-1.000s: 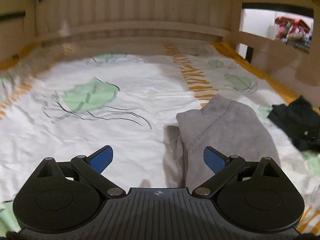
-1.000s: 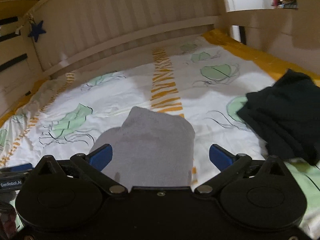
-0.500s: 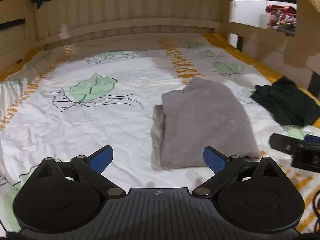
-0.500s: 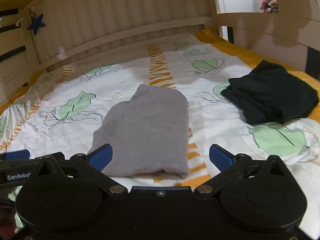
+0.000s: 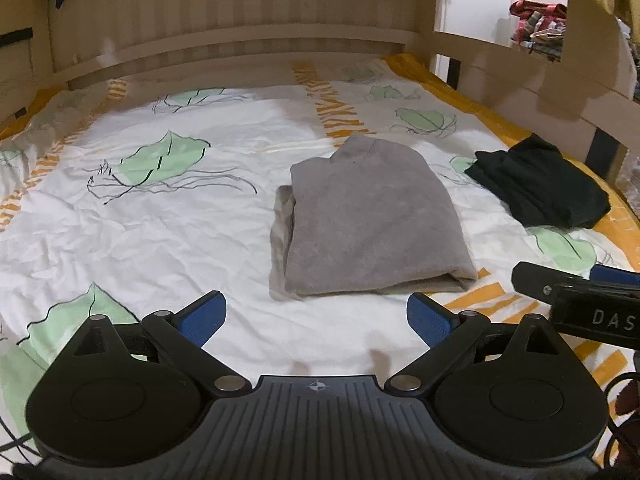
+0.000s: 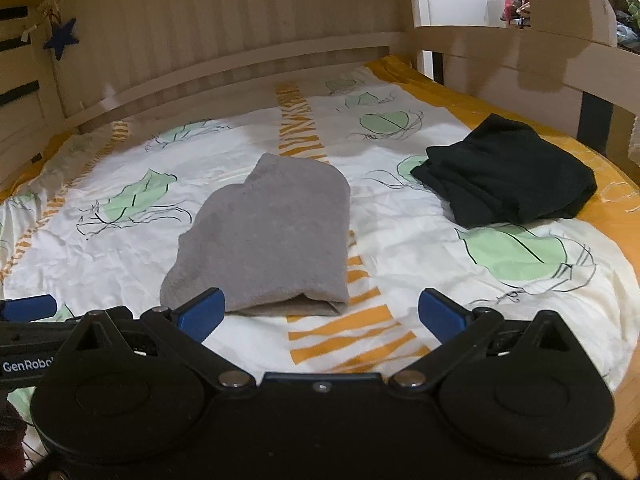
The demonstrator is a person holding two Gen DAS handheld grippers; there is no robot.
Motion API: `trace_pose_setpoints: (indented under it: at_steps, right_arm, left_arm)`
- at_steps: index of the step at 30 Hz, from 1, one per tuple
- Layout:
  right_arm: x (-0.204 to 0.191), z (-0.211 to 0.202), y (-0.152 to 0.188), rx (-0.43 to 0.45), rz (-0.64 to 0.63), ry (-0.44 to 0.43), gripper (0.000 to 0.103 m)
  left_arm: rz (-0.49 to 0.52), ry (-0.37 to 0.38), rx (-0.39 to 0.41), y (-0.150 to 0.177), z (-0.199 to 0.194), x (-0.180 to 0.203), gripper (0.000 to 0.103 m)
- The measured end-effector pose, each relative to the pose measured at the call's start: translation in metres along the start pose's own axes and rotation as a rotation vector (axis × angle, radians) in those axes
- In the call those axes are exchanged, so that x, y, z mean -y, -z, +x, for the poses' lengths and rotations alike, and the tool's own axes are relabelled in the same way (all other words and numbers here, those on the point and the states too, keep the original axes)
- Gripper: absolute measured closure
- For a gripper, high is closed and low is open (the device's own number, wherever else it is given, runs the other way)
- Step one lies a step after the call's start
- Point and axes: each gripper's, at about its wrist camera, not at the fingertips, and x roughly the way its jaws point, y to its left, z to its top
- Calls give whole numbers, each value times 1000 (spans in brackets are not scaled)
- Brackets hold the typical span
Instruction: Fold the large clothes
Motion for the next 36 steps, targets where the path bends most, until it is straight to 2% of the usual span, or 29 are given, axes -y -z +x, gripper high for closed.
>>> trace_pose_setpoints:
  at_steps: [14,36]
  right_arm:
    - [0,-3,1,8,-10,16,0]
    - [-5,5,3,-17,-20,0,0]
  left_arm:
    - [-38,-20,-48,3,5,-3,5]
    - [-55,-11,-59,5,8,-6,5]
